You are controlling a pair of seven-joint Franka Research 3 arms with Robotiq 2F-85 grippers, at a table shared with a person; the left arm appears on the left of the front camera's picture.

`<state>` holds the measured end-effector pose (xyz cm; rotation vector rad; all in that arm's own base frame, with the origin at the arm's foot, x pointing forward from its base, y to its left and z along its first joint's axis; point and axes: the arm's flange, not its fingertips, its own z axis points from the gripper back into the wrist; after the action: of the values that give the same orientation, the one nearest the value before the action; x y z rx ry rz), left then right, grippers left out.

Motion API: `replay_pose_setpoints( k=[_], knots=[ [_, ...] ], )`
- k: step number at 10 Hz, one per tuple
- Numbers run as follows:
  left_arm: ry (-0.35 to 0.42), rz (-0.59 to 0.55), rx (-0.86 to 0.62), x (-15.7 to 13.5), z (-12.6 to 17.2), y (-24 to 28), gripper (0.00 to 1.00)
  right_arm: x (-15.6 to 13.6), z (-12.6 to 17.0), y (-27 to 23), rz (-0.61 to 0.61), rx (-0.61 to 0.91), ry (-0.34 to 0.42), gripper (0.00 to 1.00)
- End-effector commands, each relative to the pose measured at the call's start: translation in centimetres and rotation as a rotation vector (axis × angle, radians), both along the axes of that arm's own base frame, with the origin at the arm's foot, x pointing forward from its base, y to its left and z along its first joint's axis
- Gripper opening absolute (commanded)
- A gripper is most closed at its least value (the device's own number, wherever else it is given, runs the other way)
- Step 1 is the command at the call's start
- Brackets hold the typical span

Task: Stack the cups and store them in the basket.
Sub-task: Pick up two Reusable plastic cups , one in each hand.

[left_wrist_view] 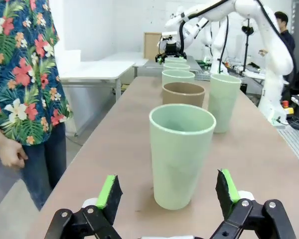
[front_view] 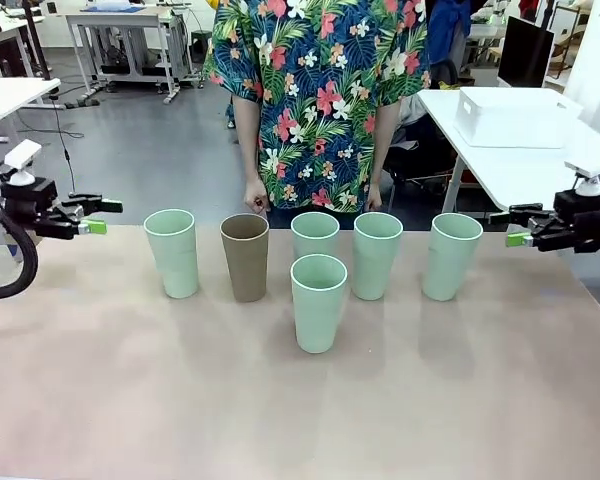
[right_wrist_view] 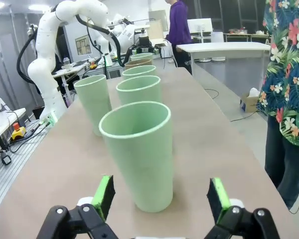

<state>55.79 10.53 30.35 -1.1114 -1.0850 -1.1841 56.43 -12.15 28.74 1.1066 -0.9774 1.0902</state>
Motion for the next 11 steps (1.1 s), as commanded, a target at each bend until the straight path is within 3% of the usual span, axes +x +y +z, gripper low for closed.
replay_pose_setpoints(
  k=[1, 6, 8, 11],
  knots=[
    [-0.006, 0.012, -0.010, 0.2, 0.9, -0.2, 1.00, 0.0, 1.0, 0.1, 0.013, -0.006, 0.000, 1.00],
    [-0.006, 0.003, 0.001, 0.2, 0.3, 0.1, 1.00, 0.1, 0.3, -0.1, 0.005, -0.005, -0.005, 1.00],
    [-0.079, 0.007, -0.033, -1.2, -1.2, 0.3, 1.00, -0.1, -1.4, 0.0, 0.017, 0.084, -0.086, 1.00],
    [-0.130, 0.006, -0.083, -2.8, -2.8, 0.1, 1.00, -0.3, -2.7, 0.7, 0.037, 0.135, -0.137, 1.00]
  ],
)
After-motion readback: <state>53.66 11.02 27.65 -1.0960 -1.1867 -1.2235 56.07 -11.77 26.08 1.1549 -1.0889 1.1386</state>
